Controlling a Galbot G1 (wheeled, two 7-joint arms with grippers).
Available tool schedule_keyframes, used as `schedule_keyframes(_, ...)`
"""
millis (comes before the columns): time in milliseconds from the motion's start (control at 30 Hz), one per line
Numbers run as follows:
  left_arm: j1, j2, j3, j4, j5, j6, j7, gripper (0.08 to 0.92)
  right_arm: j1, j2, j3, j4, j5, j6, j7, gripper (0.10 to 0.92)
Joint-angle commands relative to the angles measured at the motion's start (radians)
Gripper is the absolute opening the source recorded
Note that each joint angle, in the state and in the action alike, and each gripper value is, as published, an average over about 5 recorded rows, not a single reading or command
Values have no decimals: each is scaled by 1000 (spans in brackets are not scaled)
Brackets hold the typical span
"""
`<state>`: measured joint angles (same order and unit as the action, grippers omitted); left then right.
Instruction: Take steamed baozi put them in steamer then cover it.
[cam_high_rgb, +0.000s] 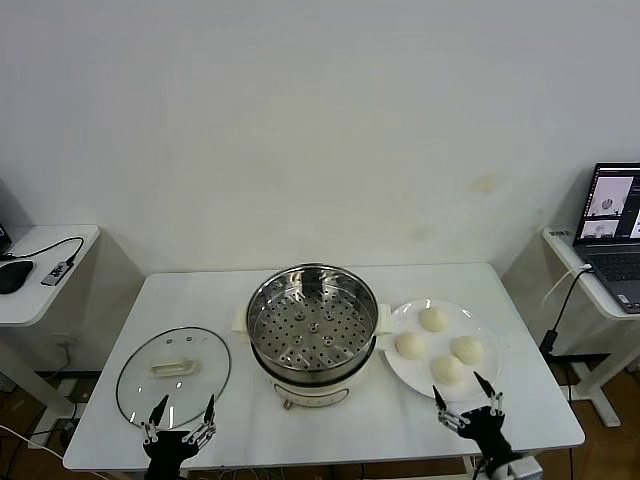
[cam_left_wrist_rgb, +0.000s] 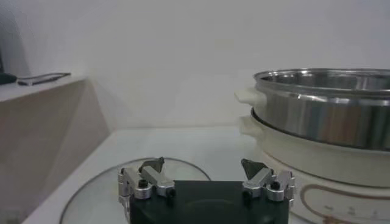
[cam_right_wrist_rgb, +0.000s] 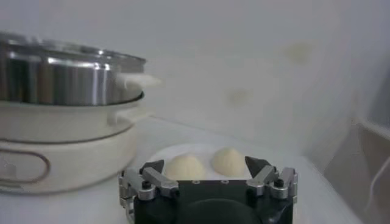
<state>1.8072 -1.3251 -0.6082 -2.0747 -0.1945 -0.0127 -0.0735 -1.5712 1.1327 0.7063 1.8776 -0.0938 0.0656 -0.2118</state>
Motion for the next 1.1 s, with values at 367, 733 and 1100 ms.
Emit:
schedule_keyframes(367, -30, 26, -2, 1, 49, 13, 21, 823, 471, -533, -186, -215, -360, -138, -364, 823)
schedule_keyframes(733, -50, 37, -2, -4, 78, 15, 18, 823, 1103, -600, -812, -460, -205, -191, -670, 823)
schedule_keyframes(1100, -66, 36, -7, 1, 96, 15, 17, 823, 1458, -452, -1215, -673, -170, -167, -879, 823)
